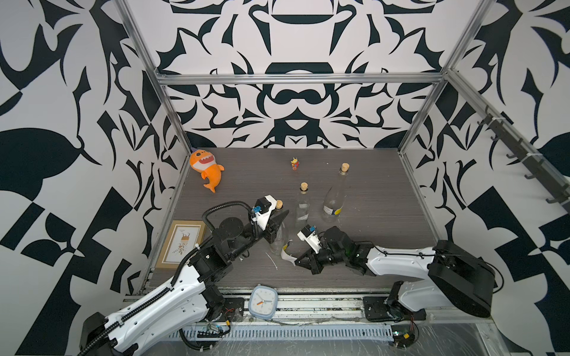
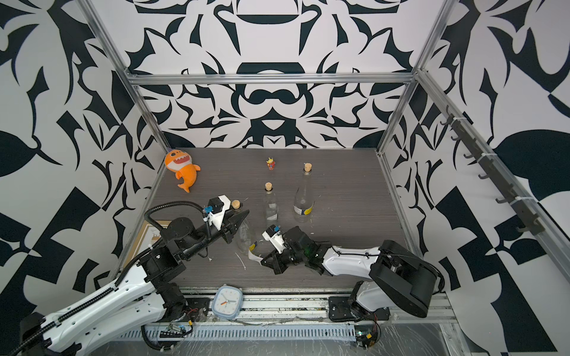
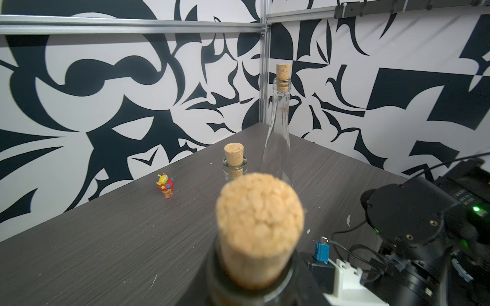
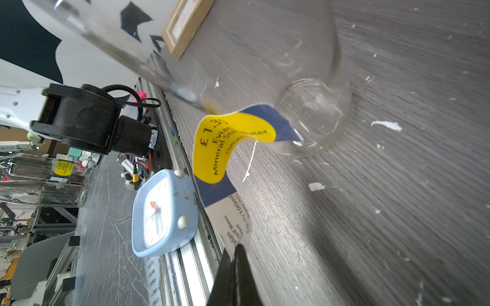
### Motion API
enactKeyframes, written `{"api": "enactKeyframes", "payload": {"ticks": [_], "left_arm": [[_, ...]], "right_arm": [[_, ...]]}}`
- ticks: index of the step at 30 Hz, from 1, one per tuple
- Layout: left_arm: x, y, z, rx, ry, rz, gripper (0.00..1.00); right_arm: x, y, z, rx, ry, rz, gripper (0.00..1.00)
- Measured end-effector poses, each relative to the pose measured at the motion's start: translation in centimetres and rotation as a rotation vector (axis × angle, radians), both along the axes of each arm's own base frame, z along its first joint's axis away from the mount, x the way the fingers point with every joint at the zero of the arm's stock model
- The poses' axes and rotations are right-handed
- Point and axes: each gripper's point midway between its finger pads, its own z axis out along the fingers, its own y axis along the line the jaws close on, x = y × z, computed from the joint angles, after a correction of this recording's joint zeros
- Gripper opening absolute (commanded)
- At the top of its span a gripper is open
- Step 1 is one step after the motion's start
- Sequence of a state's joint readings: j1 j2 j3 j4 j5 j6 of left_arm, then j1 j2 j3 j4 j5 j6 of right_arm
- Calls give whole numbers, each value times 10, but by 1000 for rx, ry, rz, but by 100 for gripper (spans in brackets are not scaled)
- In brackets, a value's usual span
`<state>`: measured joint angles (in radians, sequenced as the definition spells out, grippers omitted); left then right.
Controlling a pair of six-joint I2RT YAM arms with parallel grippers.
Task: Remove the label from the bottle
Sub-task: Tear open the label from the bottle.
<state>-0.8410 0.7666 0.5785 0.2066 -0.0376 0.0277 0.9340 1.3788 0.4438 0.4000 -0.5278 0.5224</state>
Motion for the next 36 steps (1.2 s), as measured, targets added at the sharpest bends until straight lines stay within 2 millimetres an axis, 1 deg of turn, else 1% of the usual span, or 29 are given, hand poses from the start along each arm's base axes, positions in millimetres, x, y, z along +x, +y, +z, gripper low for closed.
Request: {"api": "enactKeyframes", "payload": {"ticks": [5, 10, 17, 22, 26, 31, 36], "left_arm": [[3, -7, 0, 22, 4, -69, 0], [2, -2, -1, 25, 12, -117, 0], [2, 10, -2, 22, 36, -143, 0], [0, 11, -2, 18, 39, -172, 0], [-2, 12, -2, 18, 41, -198, 0], [-5, 11, -2, 18, 41, -229, 0], [-5, 11, -2, 19, 37, -239, 0]], "right_arm": [[-2, -3, -4, -35, 8, 14, 0], [0, -7, -1, -47, 10, 12, 0], [4, -14, -1, -65, 11, 5, 0], [5, -12, 2, -62, 7, 11, 0], [4, -13, 1, -71, 8, 16, 0], [5, -18, -3, -91, 19, 7, 0], [11, -25, 2, -91, 11, -12, 0]]}}
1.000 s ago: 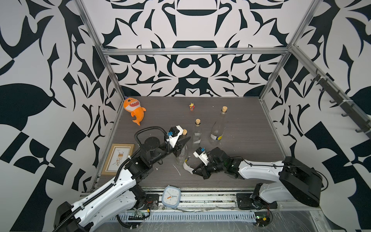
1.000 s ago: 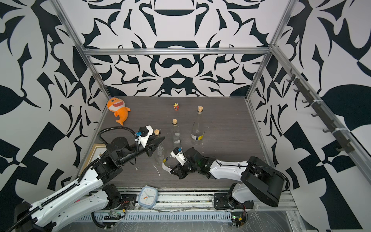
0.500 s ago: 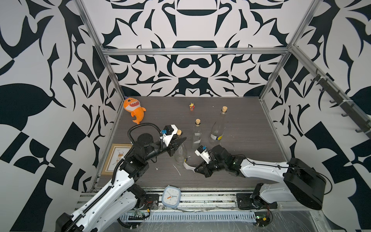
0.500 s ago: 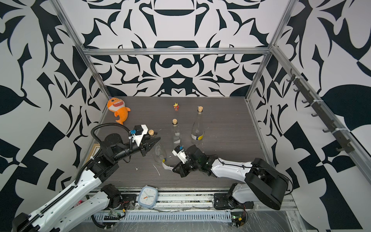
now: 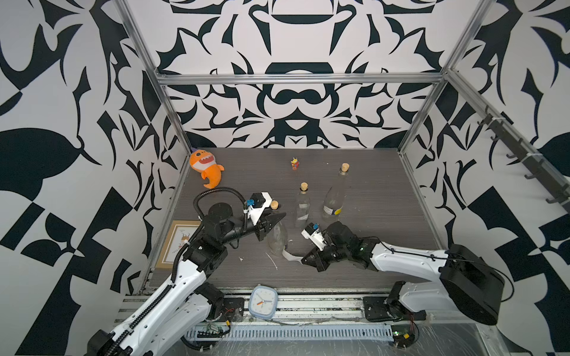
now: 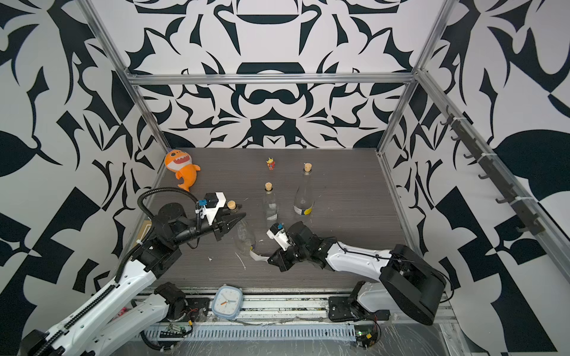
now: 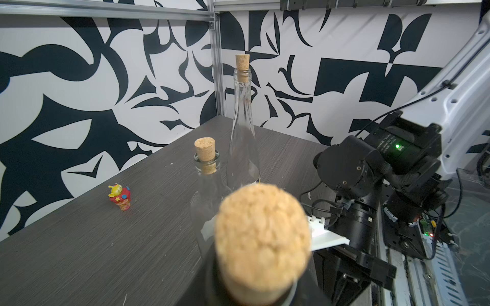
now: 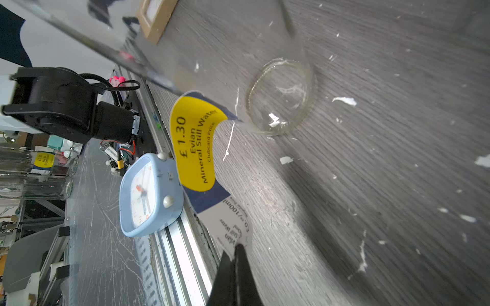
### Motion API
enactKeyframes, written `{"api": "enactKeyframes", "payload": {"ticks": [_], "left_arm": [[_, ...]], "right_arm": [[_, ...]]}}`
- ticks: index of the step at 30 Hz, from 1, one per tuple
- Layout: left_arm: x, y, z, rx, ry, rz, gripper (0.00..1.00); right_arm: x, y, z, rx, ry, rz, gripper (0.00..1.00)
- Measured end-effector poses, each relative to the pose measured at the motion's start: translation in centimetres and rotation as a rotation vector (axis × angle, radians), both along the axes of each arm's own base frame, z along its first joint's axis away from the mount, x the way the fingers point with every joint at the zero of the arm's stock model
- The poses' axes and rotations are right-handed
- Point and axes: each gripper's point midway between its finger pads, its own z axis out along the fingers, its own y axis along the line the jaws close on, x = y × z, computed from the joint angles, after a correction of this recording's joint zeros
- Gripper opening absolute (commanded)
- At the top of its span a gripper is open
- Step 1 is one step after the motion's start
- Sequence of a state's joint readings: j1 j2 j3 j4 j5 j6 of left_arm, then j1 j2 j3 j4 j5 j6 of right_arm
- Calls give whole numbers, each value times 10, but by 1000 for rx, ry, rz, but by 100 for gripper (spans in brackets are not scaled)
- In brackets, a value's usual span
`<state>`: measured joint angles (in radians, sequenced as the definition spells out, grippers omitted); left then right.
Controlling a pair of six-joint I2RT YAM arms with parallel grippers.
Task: Remove the label from the bottle
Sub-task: Tear open the label from the bottle.
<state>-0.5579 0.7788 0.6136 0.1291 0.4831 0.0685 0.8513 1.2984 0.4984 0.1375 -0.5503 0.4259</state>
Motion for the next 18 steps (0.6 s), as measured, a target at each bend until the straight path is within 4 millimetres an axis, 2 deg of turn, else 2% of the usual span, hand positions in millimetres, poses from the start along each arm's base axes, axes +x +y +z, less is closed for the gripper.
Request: {"api": "enactKeyframes", "payload": {"ticks": [11, 18], "left_arm": [[0, 2, 0, 2, -1, 3, 0], [7, 12, 0, 8, 3, 80, 0]], "right_arm": [[0, -7, 5, -5, -8, -5, 0], [0, -12, 6, -14, -10, -10, 0]]}}
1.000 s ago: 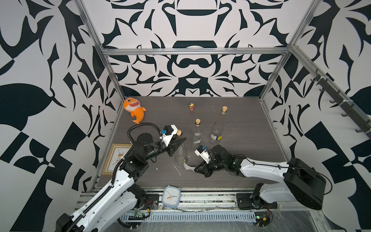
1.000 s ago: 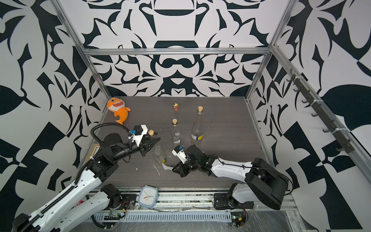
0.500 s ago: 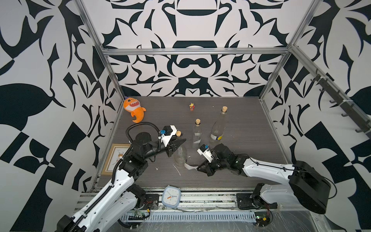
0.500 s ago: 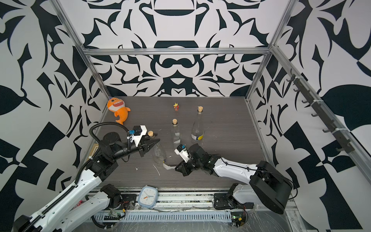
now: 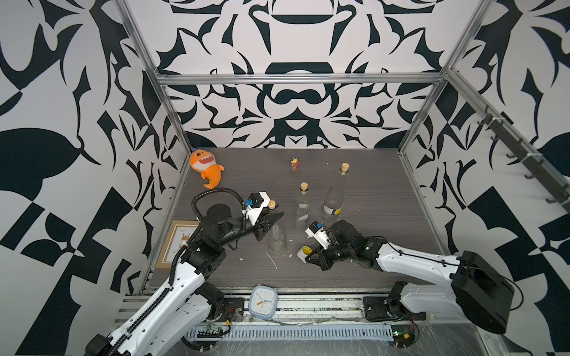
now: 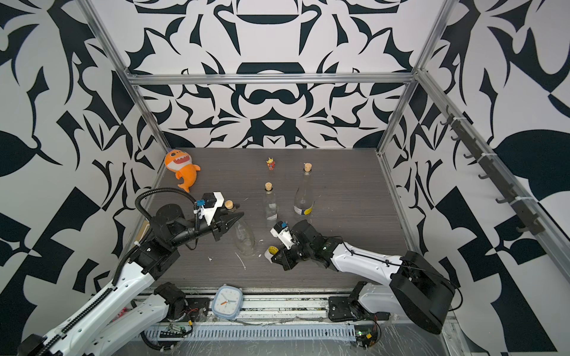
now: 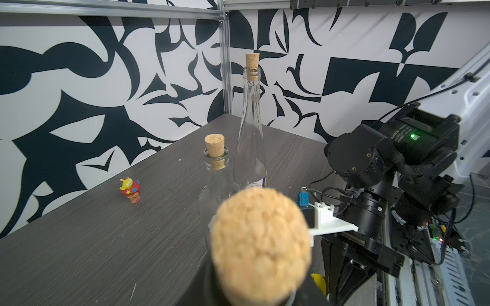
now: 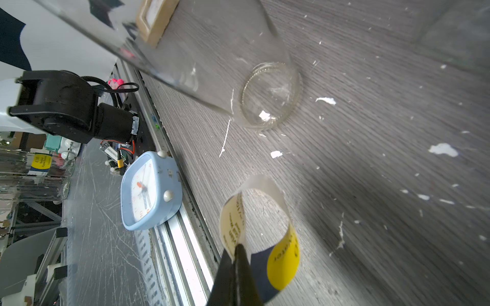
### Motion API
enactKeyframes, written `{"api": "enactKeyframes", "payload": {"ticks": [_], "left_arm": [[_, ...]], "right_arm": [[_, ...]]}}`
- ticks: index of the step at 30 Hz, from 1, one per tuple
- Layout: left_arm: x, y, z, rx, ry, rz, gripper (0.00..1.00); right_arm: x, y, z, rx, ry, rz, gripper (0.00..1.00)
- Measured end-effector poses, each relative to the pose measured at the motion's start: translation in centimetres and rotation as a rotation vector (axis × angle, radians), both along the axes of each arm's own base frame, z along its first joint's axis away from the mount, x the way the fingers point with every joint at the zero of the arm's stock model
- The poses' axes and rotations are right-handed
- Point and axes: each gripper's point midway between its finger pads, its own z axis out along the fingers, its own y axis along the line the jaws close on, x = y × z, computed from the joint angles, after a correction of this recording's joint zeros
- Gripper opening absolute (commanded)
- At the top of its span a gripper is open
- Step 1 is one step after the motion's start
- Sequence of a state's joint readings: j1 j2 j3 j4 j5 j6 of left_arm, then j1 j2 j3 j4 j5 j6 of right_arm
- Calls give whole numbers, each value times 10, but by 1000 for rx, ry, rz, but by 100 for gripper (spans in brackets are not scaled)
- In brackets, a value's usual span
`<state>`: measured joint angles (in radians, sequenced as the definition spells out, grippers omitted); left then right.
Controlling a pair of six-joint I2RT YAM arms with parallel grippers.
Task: Remove the label from the bottle
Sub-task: Tear open the label from the bottle, then place the bottle at the center of the board.
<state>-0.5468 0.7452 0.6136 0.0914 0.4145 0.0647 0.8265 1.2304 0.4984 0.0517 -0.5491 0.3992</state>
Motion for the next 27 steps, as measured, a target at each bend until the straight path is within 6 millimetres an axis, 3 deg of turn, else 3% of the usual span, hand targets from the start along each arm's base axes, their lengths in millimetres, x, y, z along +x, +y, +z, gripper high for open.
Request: {"api": "enactKeyframes", "payload": {"ticks": [9, 18, 27], "left_arm": [[33, 26, 0, 37, 24, 229, 0], [96, 62, 1, 37, 61, 464, 0], [158, 82, 4, 10, 45, 546, 0]], "right_arm": [[17, -19, 6, -10, -8, -76, 0], [49, -65, 10, -39, -15, -291, 0], [49, -95, 6, -63, 2, -419, 0]]}}
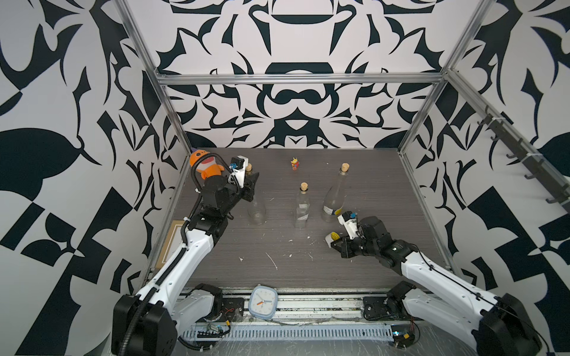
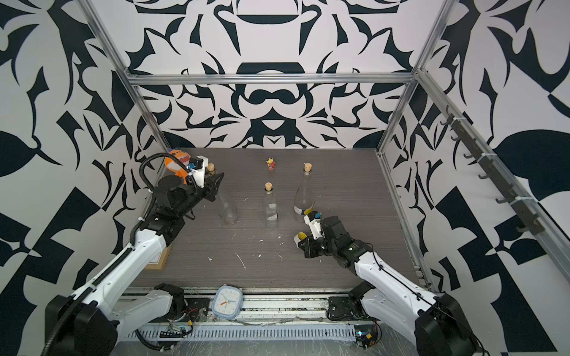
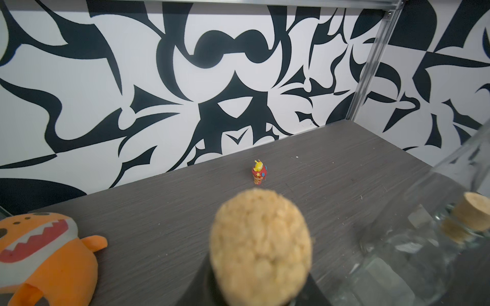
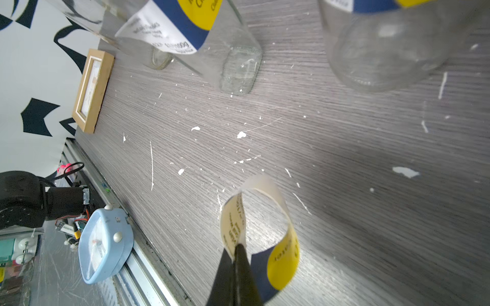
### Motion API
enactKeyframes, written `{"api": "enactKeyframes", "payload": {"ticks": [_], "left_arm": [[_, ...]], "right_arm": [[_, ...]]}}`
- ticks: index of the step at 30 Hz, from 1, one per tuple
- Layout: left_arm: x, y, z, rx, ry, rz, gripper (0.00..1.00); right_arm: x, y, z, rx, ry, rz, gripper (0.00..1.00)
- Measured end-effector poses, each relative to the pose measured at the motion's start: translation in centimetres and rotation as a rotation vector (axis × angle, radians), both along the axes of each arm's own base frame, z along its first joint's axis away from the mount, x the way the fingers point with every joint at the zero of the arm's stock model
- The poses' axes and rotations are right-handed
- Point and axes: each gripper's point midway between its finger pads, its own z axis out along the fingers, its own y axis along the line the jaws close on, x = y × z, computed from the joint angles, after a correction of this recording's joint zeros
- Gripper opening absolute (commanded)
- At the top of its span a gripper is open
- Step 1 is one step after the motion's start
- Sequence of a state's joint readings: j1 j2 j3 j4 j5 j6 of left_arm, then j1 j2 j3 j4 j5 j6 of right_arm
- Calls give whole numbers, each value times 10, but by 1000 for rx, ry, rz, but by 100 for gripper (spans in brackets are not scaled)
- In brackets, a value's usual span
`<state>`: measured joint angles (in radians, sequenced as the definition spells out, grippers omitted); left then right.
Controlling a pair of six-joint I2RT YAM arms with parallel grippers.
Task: Remove the label from the bottle
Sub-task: Place the bottle at the center of the board.
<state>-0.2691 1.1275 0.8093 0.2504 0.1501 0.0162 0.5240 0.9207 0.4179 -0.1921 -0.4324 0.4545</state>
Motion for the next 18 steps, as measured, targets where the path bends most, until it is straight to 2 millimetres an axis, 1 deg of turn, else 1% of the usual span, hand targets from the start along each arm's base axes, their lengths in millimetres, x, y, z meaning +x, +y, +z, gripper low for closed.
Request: {"api": "enactKeyframes", "payload": {"ticks": [3, 10, 15, 18], "left_arm": [[21, 1, 1, 0, -15, 5, 0], [70, -7, 3, 8, -34, -9, 0], [95, -5, 4, 4, -41, -14, 0], [104, -4, 4, 3, -41, -15, 0]], "right_arm": [[-1, 0, 3, 7, -7, -2, 0], [-4, 1, 8, 26, -13, 12, 0], [-7, 4, 18, 55, -39, 38, 0], [-9, 4, 25, 68, -66, 44, 0]]}}
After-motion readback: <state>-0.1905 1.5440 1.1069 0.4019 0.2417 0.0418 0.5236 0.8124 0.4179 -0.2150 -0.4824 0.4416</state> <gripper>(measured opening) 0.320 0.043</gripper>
